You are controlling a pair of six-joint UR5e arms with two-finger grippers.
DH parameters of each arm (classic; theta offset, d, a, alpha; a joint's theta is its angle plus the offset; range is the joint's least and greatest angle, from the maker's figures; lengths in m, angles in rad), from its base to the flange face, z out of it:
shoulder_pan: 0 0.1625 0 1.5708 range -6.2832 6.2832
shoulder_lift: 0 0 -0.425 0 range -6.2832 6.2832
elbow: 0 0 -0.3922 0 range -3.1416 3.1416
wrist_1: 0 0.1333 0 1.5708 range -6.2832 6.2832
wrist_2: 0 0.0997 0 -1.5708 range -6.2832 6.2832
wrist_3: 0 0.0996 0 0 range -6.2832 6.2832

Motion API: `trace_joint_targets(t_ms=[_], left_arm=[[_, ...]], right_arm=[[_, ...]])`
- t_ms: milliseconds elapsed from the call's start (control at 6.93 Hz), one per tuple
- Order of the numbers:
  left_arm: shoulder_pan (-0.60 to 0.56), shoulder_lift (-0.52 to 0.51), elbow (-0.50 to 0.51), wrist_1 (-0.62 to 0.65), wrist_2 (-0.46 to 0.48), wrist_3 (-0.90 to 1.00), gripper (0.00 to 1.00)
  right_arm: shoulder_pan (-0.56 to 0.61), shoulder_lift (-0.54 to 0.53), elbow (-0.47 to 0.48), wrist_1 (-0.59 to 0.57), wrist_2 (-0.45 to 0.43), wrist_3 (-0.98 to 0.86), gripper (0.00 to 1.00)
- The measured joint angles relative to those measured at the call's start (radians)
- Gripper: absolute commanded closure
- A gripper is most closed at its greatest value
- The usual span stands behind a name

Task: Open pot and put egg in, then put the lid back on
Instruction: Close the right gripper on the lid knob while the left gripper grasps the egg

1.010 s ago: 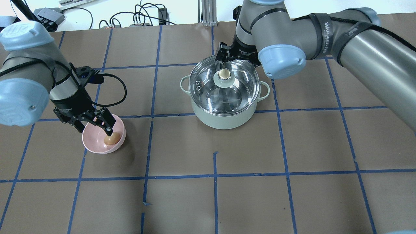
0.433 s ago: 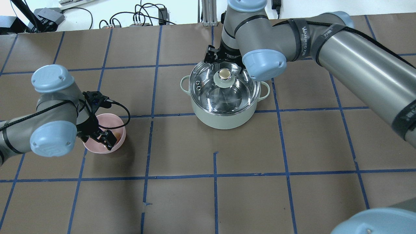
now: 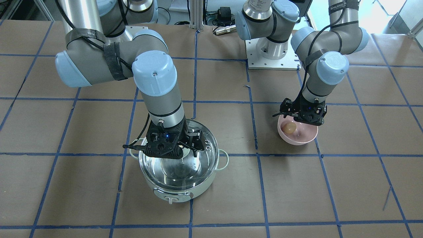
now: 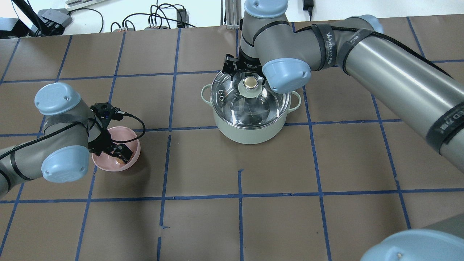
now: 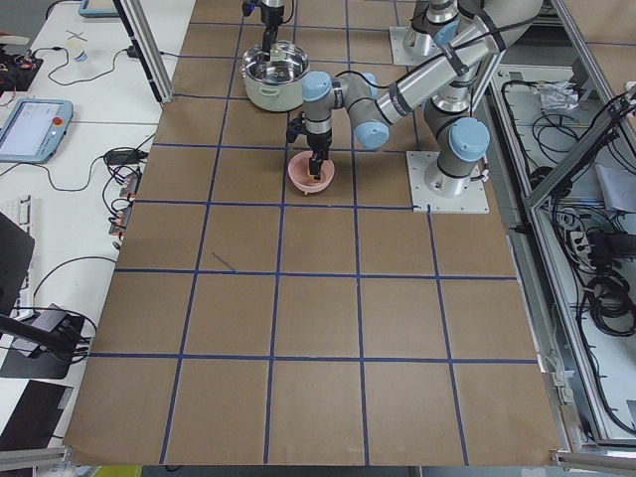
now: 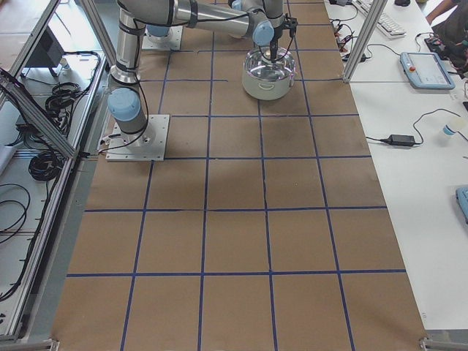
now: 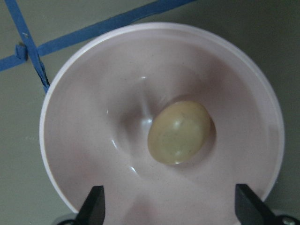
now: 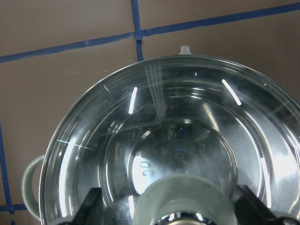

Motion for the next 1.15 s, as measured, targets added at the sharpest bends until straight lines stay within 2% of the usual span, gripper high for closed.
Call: trace_joint_targets(t_ms=[144, 289, 433, 722, 866, 1155], left_arm=[[0.012, -0.004, 0.0, 0.004, -0.016, 0.0, 0.04], [0.018, -0.011, -0.001, 0.01, -0.022, 0.0, 0.04], [0.019, -0.016, -0.001, 0.015, -0.024, 0.0, 0.04], [0.02, -0.02, -0.002, 0.019, -0.025, 0.0, 0.04], [0.02, -0.023, -0.002, 0.019, -0.026, 0.0, 0.04], [0.02, -0.034, -0.005, 0.029, -0.059, 0.002, 0.04]], right_arm=[[0.0, -0.004, 0.001, 0.003, -0.003, -0.001, 0.02], [0.0, -0.009, 0.003, 0.007, -0.009, -0.002, 0.16], [0.0, -0.012, 0.005, 0.011, -0.016, -0.003, 0.37], [-0.001, -0.014, 0.011, 0.017, -0.02, -0.001, 0.67], [-0.001, -0.015, 0.011, 0.019, -0.02, 0.0, 0.75], [0.0, -0.018, 0.011, 0.036, -0.021, 0.001, 0.78]])
